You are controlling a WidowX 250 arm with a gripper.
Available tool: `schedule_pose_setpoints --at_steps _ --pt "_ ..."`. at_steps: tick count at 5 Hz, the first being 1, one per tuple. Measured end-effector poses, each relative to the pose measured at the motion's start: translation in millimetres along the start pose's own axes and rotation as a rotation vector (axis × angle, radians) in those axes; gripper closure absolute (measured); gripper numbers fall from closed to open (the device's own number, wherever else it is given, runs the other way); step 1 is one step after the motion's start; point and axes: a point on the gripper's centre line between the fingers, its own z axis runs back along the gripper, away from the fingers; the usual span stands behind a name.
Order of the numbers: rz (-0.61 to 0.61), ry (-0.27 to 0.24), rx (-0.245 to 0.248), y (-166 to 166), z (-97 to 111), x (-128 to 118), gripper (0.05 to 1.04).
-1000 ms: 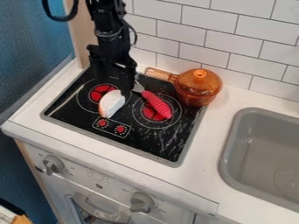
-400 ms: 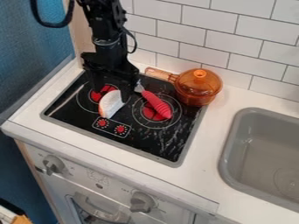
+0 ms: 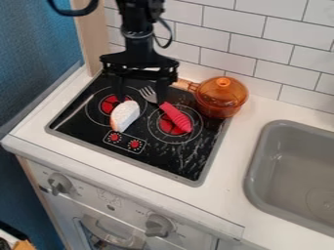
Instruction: Lifting the red fork
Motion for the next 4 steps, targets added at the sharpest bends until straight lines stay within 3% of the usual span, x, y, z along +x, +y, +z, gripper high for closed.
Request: schedule_pose_setpoints --at_steps 1,2,3,4 --pt "0.16 0.042 0.054 -7 -16 4 0.083" --pt "0.304 0.028 0.047 -14 -33 12 0.083" --pt "0.343 0.011 0.009 -27 -48 16 0.083" --pt "0.409 -0.038 0.001 -29 -50 22 0.083"
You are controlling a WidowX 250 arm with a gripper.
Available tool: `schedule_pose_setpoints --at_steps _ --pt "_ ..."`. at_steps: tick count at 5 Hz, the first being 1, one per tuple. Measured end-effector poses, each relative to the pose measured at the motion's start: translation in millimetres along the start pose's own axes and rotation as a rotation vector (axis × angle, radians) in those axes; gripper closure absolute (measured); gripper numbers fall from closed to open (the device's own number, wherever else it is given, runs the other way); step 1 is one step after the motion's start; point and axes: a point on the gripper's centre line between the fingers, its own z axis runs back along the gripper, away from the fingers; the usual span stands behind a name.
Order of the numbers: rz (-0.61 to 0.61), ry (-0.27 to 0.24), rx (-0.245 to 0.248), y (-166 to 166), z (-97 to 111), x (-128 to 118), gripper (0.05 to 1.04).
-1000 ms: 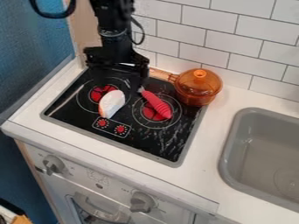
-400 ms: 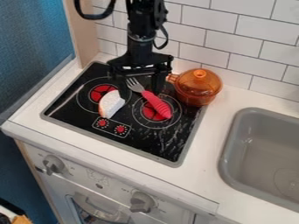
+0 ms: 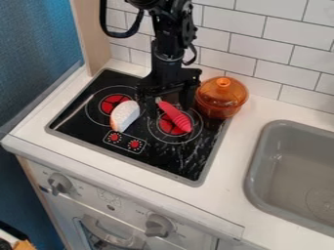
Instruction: Lifting the red fork
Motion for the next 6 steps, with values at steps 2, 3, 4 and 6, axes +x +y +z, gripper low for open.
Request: schedule_pose_setpoints --at_steps 2,3,4,6 --pt "0.063 -0.028 -0.033 -7 -5 6 0.083" --pt "0.065 -0.025 -0.007 -12 -19 7 0.083" --pt "0.071 -0.019 -0.002 -15 -26 8 0.083" --pt "0.066 0.007 0.031 -19 -39 11 0.123"
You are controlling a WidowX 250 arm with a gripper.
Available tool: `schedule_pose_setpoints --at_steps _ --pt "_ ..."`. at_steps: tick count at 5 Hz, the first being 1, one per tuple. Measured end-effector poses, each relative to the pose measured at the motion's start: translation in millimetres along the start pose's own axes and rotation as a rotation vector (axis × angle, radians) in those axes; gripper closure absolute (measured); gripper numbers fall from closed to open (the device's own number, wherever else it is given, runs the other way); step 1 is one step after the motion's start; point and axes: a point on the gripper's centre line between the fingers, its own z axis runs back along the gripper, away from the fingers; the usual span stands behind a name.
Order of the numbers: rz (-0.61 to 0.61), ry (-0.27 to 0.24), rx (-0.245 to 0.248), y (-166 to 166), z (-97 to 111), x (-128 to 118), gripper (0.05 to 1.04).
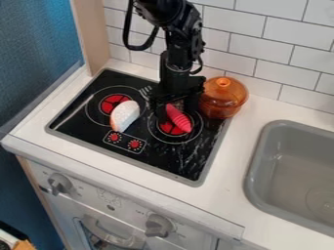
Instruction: Lifting the red fork
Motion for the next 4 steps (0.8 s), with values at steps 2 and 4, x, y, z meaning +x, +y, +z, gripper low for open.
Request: schedule_pose_setpoints --at_steps 2,4 --pt "0.04 -0.006 -0.024 2 -2 6 0.675" --pt "-0.079 0.037 0.035 16 -1 8 0.71"
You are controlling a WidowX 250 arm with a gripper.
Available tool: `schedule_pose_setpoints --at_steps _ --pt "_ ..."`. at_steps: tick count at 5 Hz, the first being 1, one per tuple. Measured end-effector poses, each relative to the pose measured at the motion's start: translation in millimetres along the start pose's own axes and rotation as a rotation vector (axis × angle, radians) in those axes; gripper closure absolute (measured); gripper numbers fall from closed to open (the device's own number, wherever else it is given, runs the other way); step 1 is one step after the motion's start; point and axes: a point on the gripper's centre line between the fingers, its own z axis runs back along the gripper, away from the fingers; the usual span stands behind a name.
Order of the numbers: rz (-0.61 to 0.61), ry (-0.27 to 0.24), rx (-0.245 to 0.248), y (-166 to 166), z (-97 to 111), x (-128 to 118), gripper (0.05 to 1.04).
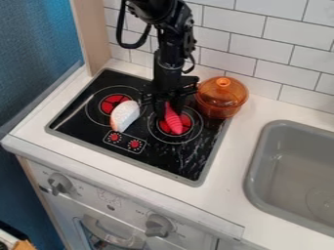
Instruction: Lifting the red fork
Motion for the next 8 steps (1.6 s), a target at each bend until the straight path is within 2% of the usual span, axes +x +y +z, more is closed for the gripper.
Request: schedule_pose_setpoints --at_steps 1,3,4,5,6,7,8 --pt "-0.026 0.025 0.009 3 1 -2 0.711" --pt "-0.079 -0.002 -0.049 3 38 -2 0.711" --pt "-0.064 -0.018 -0.07 10 55 -13 0.71" --pt "-0.004 0.012 -0.107 12 56 -37 0.711" --pt "0.109 0.056 -0.137 20 60 -60 0.711" --pt "0.196 0.144 -0.163 23 65 -78 0.71" --pt "0.286 0.223 -0.166 25 66 -87 0.711"
